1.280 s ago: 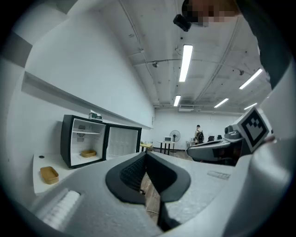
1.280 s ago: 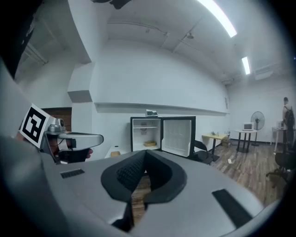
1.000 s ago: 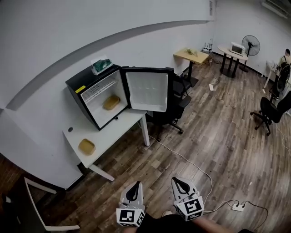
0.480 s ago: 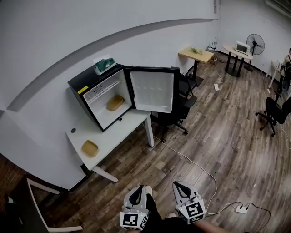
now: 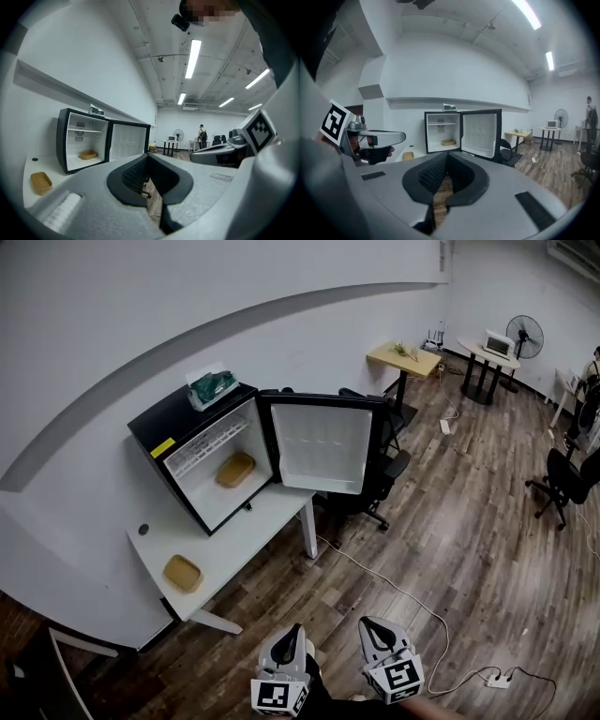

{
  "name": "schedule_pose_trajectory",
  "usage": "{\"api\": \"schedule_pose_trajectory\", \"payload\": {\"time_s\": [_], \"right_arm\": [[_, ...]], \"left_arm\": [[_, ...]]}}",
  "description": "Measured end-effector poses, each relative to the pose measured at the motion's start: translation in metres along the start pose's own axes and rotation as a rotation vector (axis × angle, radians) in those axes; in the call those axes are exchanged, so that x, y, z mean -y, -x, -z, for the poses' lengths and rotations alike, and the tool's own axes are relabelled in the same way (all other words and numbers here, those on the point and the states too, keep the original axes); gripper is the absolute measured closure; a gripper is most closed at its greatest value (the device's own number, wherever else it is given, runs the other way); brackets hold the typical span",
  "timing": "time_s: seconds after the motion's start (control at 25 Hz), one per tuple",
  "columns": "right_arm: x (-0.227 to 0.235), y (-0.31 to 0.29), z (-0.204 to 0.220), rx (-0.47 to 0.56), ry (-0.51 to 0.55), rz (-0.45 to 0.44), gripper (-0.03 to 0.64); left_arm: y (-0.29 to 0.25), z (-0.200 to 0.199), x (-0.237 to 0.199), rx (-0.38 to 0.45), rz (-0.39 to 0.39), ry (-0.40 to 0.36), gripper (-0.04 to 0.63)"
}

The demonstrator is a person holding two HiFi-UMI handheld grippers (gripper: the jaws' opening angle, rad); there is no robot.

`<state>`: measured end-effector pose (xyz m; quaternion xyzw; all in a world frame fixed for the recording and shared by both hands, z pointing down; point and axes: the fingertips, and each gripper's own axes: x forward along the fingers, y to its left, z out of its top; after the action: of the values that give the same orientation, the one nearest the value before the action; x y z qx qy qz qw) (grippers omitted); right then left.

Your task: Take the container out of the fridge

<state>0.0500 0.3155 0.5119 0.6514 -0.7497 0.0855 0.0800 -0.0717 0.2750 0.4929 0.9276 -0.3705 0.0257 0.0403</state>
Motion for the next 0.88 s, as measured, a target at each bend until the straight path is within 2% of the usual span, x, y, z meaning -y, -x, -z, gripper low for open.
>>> {"api": "schedule_pose_trajectory", "payload": {"time_s": [0.44,0.88], "right_arm": [[-0.001,-0.117,-0.035,-0.035,0.019,-0.028,0.618],[-0.008,-0.201,-0.063,-0.041,0.041,0.025,0.618]], "left_arm": [[-0.068,-0.014,-0.092,-0.008,-0.007,0.038,0.580],[-0.122,-0.020,-0.170,-0.004,0.062,0.047,0.578]]}}
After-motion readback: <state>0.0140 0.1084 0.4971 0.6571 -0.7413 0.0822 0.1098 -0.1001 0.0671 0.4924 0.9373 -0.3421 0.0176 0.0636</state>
